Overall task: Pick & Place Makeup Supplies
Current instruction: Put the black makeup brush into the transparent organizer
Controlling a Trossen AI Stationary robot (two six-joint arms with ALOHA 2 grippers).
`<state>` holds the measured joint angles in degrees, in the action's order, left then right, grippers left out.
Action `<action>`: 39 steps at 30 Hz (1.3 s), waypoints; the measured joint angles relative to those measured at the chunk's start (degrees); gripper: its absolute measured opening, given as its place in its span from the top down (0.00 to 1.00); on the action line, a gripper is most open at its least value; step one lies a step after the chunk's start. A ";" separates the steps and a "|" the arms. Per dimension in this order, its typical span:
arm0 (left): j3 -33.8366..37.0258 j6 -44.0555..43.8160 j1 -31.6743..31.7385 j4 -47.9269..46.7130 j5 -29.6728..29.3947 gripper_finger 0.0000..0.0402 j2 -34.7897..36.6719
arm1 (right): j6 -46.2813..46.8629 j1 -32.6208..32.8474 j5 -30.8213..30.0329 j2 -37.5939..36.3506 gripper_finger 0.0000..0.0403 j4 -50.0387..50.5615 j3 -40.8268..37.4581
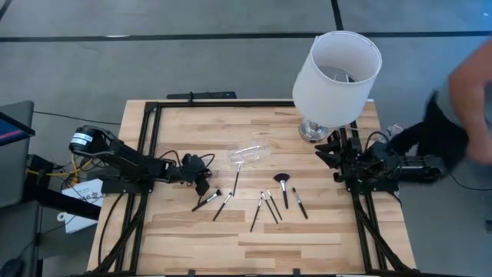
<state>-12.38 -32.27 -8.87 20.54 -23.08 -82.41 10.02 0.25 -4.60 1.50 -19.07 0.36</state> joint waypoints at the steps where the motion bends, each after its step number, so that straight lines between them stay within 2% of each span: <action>1: 0.03 0.00 0.03 -0.11 -0.23 0.83 0.00 | 0.00 0.00 0.02 0.00 0.75 0.28 0.00; 3: 0.07 -0.01 0.07 -0.30 -0.68 0.92 0.00 | 0.00 0.00 0.02 0.00 0.75 0.64 0.00; 5: 0.08 -0.15 0.08 -0.15 -0.62 0.97 -0.02 | 0.01 0.00 0.04 0.00 0.75 0.79 0.00; 13: 0.34 0.31 0.30 5.87 -0.92 0.98 -0.40 | 1.24 0.00 -0.09 0.00 0.75 0.63 0.00; 16: 0.54 0.48 0.57 9.85 -0.60 0.98 -0.44 | 2.00 0.00 -2.63 0.28 0.75 0.47 0.00; 19: 0.43 2.19 1.55 16.36 1.18 0.98 -0.32 | 3.84 0.00 -6.11 2.25 0.75 0.22 0.00; 22: 0.42 5.68 2.57 26.84 4.25 0.98 -0.30 | 4.98 -0.02 -7.92 5.24 0.75 -0.75 0.00; 28: 0.31 17.82 5.21 49.85 7.09 0.98 -0.22 | 5.03 -0.01 -8.87 11.95 0.75 -7.98 0.00; 30: -0.45 21.61 6.66 54.96 7.63 0.98 -0.17 | 5.03 0.00 -8.87 14.08 0.75 -9.98 0.00; 32: -2.23 25.38 8.64 57.72 11.61 0.98 -0.17 | 5.03 0.00 -8.87 16.15 0.75 -11.95 0.00; 36: -8.10 30.74 12.12 57.97 23.61 0.98 -1.08 | 5.05 0.00 -8.84 20.34 0.75 -15.77 0.00; 39: -11.41 36.24 13.65 57.97 26.98 0.98 -3.29 | 5.05 0.00 -8.83 22.95 0.75 -18.94 0.00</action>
<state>-23.78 3.97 4.78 78.51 3.90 -85.70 15.07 0.25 -13.43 24.45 -38.01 0.36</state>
